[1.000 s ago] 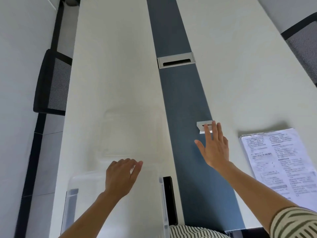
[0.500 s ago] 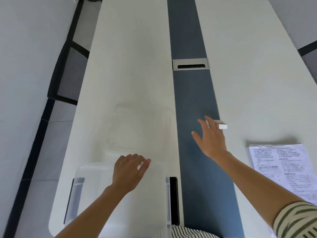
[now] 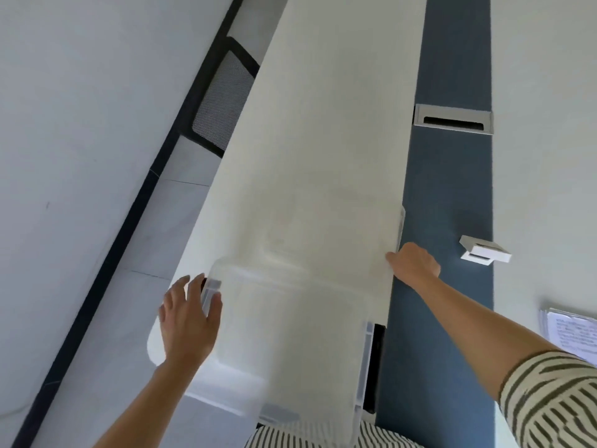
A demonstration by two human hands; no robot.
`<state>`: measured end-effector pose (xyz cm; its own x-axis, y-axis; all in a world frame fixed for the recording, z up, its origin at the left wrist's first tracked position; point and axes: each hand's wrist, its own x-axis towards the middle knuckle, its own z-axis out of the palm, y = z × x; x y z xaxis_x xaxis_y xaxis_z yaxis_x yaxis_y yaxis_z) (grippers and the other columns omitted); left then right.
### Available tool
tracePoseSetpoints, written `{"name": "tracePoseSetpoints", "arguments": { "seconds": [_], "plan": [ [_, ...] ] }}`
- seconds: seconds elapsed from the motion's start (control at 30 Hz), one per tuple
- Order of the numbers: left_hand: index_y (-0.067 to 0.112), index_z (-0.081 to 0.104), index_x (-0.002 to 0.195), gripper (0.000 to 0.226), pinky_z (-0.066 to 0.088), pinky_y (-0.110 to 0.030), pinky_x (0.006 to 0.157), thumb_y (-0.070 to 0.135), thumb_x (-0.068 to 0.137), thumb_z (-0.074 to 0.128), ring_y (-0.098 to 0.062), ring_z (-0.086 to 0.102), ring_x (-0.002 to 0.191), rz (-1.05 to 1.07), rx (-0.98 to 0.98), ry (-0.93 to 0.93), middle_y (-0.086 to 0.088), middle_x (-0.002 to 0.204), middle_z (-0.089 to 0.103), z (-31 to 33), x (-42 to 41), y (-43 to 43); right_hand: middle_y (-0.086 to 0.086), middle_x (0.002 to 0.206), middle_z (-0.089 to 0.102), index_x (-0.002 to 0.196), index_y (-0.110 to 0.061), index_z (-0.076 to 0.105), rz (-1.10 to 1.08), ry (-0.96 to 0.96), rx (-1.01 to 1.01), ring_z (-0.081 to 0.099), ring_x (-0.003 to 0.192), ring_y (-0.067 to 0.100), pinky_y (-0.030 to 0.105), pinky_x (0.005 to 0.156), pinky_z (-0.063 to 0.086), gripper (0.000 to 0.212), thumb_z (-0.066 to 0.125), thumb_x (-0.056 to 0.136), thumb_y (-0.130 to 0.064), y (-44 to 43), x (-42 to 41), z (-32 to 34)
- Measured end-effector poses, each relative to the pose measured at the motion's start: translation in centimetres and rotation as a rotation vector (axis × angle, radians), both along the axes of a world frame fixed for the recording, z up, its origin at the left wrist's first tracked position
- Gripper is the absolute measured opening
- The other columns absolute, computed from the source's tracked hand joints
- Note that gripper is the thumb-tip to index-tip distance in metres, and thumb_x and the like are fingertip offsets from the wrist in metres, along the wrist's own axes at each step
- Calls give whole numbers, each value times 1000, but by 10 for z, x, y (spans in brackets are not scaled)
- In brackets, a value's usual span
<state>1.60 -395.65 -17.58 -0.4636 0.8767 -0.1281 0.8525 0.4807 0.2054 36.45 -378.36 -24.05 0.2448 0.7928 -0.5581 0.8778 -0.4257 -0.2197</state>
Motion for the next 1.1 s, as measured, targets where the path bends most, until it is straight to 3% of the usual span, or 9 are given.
{"name": "tracePoseSetpoints", "arguments": {
  "seconds": [0.17,0.3,0.43,0.57,0.67,0.77,0.87,1.0,1.1],
  "plan": [
    [23,36,135,46,50,-47,80,42,93,43,-39,62,98,97,-70,-247,-12,120,63,-6,-9,-11,6,66,53,71,-6,48,-138,-5,58,50,59,25,32,56,38,27,50,86,-29,-10,3,3],
    [24,37,134,45,50,-44,79,42,93,44,-35,62,93,101,-33,-328,-9,117,65,-6,-12,-10,6,76,58,97,-9,46,-376,245,167,55,77,31,35,63,42,25,54,82,-28,-16,-5,15],
    [23,39,134,46,48,-40,77,41,93,46,-32,62,93,102,2,-429,-7,118,64,-3,-15,-12,-1,53,64,87,-6,61,-569,494,256,58,63,23,32,60,46,19,48,79,-17,-9,-20,54],
    [24,42,132,47,50,-39,72,46,91,46,-28,63,85,119,11,-541,-5,107,67,0,-21,-14,0,53,56,80,-8,58,-566,539,322,47,50,15,26,49,37,12,47,82,-11,-22,-39,111],
    [26,46,122,42,51,-38,63,53,89,46,-22,64,79,169,9,-735,0,96,66,7,-25,-14,-7,42,56,81,-11,60,-604,591,330,45,50,16,26,50,35,10,51,82,-14,-54,-52,136],
    [27,52,122,40,48,-38,81,51,92,42,-20,59,98,214,34,-918,3,112,63,13,-35,-12,-5,50,59,92,-17,66,-665,651,343,50,50,14,24,49,39,13,55,83,-18,-99,-61,146],
    [23,59,122,41,43,-43,100,45,95,38,-22,54,113,183,128,-915,-1,125,60,14,-54,-7,0,57,59,102,-19,66,-684,683,361,53,49,12,21,43,44,18,58,86,-20,-148,-67,145],
    [22,69,86,37,52,-45,82,47,91,43,-22,66,87,106,163,-983,-5,87,72,28,-64,-7,5,66,64,114,-18,63,-665,617,365,57,58,19,32,60,52,25,58,89,-21,-202,-75,129],
    [17,65,72,26,47,-38,59,32,91,55,-19,52,60,-9,137,-905,-5,59,57,32,-63,-16,7,65,67,118,-17,60,-649,562,361,58,61,20,33,63,49,28,57,91,-23,-231,-84,116]
  ]
}}
